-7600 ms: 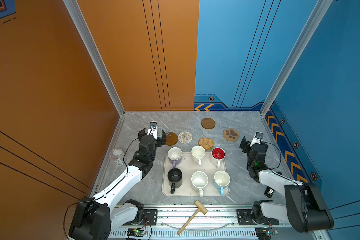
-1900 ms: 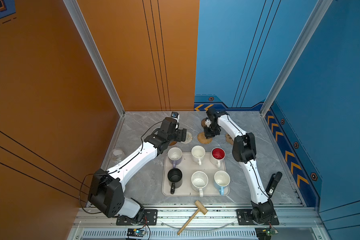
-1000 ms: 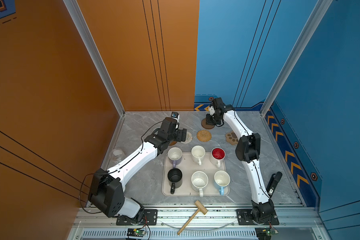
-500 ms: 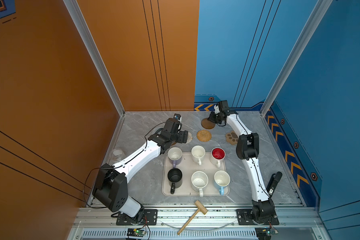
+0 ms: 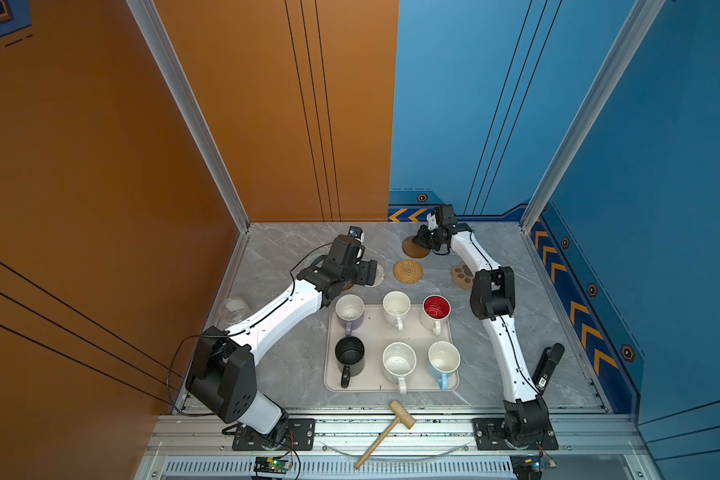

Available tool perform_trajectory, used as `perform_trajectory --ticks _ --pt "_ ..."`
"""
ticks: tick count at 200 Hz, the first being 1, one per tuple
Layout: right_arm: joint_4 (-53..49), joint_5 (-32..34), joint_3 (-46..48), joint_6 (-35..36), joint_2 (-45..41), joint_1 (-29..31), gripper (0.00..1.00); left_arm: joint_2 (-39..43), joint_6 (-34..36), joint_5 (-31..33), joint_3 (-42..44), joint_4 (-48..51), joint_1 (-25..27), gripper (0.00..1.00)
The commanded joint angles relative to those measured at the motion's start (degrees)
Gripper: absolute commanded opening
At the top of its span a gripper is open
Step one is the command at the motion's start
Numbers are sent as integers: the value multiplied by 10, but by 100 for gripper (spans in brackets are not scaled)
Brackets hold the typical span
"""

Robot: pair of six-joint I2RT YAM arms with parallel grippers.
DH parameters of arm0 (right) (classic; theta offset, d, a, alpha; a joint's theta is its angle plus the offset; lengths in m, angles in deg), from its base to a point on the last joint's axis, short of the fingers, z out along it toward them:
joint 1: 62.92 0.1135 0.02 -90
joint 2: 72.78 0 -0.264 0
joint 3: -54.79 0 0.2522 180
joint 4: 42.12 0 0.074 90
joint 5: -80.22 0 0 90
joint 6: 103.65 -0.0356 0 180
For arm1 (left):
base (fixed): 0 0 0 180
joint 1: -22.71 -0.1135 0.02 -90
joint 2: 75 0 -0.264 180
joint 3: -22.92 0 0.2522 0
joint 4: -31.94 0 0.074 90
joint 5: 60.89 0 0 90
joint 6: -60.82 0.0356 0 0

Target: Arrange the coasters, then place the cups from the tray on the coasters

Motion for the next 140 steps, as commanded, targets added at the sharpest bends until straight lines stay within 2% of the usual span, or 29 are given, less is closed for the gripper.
perform_trajectory --ticks 1,48,94,140 --pt "-36 13 28 11 -5 -7 13 -6 -6 8 -14 11 6 91" --pt "-85 44 91 41 -34 -11 13 -4 -5 7 -10 11 7 91" --pt "-88 73 161 52 -74 -21 12 -2 -5 7 -6 12 9 91" --pt "-78 62 163 65 -85 -16 12 -4 -5 6 -6 5 8 92"
